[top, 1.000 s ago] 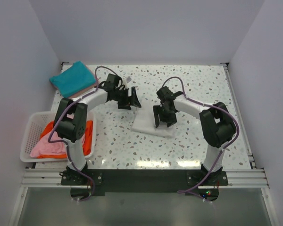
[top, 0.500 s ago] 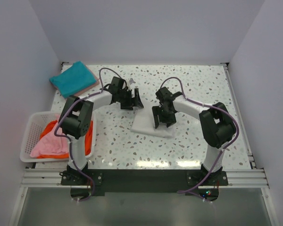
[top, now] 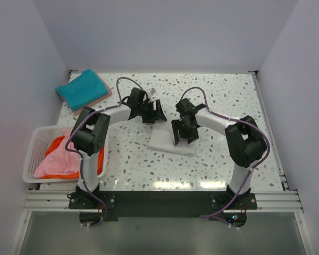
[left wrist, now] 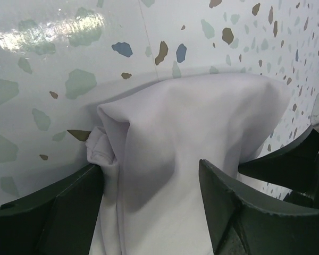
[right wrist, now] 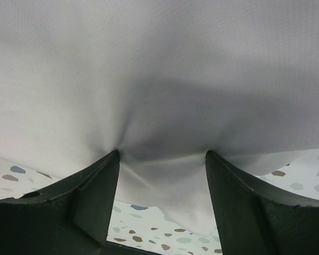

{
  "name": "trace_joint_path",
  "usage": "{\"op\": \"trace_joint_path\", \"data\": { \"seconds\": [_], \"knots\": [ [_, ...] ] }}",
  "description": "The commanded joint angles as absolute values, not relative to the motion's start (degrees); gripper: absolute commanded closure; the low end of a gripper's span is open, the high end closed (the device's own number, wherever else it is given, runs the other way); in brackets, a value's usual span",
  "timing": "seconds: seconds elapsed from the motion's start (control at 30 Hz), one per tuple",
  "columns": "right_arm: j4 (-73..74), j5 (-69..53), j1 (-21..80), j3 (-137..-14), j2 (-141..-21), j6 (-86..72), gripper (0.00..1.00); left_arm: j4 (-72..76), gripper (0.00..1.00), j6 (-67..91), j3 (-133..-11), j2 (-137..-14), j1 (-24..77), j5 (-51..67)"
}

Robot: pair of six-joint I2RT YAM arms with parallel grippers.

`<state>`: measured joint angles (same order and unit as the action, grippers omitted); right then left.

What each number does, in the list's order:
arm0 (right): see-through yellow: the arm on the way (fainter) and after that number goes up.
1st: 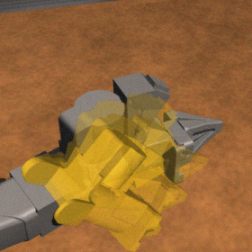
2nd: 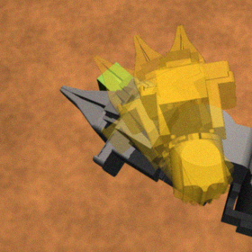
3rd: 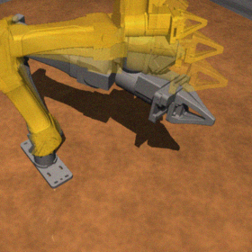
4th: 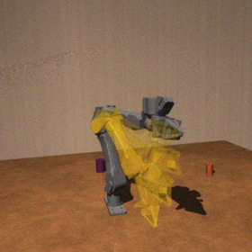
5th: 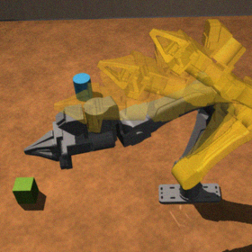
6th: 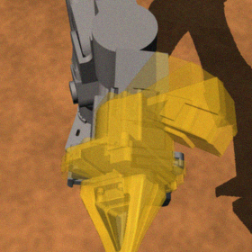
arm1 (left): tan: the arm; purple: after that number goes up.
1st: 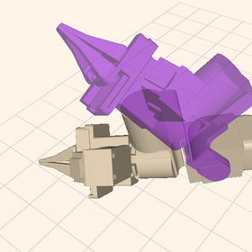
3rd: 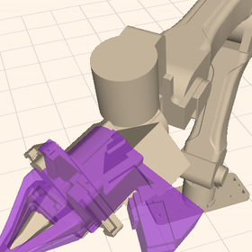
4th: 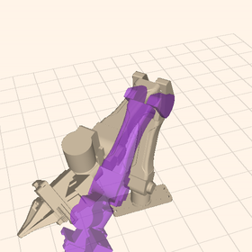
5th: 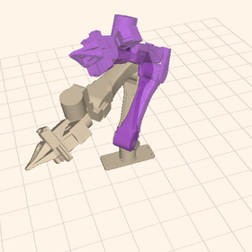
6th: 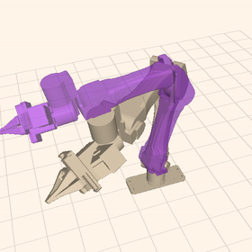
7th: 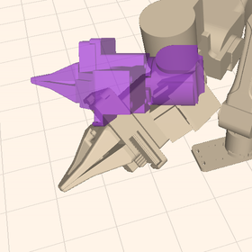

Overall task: Fold and stack the t-shirts
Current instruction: Neatly place the folded tshirt to the corner

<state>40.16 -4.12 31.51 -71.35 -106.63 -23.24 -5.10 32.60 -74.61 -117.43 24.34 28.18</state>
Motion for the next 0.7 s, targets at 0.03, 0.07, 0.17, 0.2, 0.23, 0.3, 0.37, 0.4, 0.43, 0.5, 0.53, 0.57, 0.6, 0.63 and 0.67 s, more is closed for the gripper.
{"op": "trace_joint_path", "data": {
  "seconds": [0.03, 0.07, 0.17, 0.2, 0.23, 0.3, 0.37, 0.4, 0.43, 0.5, 0.53, 0.57, 0.6, 0.63, 0.67],
  "knots": [
    [37.9, -5.1, 32.3, -69.8, -104.9, -22.8, 0.31, -6.2, 0.32, 33.6, -73.9, -121.0, 25.1, 26.8],
    [37.8, -5.1, 32.3, -69.7, -104.6, -22.7, 0.31, -6.2, 0.35, 33.7, -74.0, -121.2, 25.1, 26.7],
    [37.8, -4.7, 32.3, -69.9, -104.4, -22.5, 0.31, -6.9, 0.49, 34.0, -74.8, -122.2, 25.4, 26.1],
    [37.8, -4.7, 32.3, -69.9, -104.3, -22.3, 0.31, -6.9, 0.54, 34.0, -75.3, -122.3, 25.4, 25.8],
    [37.9, -4.7, 32.3, -70.0, -104.2, -22.3, 0.31, -7.0, 0.65, 34.0, -75.6, -122.9, 25.4, 25.5],
    [38.1, -4.2, 32.3, -70.2, -104.1, -22.0, 0.31, -7.6, 0.79, 34.0, -76.1, -123.3, 25.4, 24.7],
    [38.8, -3.9, 32.3, -70.7, -104.0, -21.4, 0.31, -8.5, 0.97, 33.4, -77.7, -123.6, 25.4, 24.1],
    [39.4, -3.3, 32.3, -70.8, -104.0, -21.3, 0.31, -9.0, 1.0, 33.1, -79.1, -123.7, 25.4, 23.0],
    [39.8, -2.9, 32.3, -71.4, -104.1, -21.1, 0.31, -9.7, 1.0, 32.6, -79.9, -123.5, 25.3, 22.2],
    [41.5, -0.4, 32.2, -72.1, -104.1, -20.7, 0.3, -12.3, 1.0, 30.5, -82.5, -123.0, 25.1, 19.3],
    [42.3, 0.4, 32.2, -73.0, -103.9, -20.6, 0.3, -13.4, 1.0, 29.8, -83.3, -122.4, 25.0, 18.0],
    [43.1, 2.2, 32.2, -73.6, -104.0, -20.4, 0.29, -15.2, 1.0, 28.6, -84.0, -121.7, 24.8, 17.1],
    [44.5, 3.5, 32.1, -74.1, -103.7, -20.3, 0.27, -15.7, 1.0, 28.0, -84.9, -121.1, 24.1, 15.4],
    [44.9, 6.0, 32.1, -75.3, -103.3, -20.1, 0.27, -16.3, 1.0, 27.5, -85.1, -119.5, 23.8, 14.6],
    [45.5, 7.0, 32.1, -75.9, -102.8, -20.1, 0.26, -16.7, 1.0, 26.5, -85.3, -118.7, 23.4, 13.8]
  ]
}}
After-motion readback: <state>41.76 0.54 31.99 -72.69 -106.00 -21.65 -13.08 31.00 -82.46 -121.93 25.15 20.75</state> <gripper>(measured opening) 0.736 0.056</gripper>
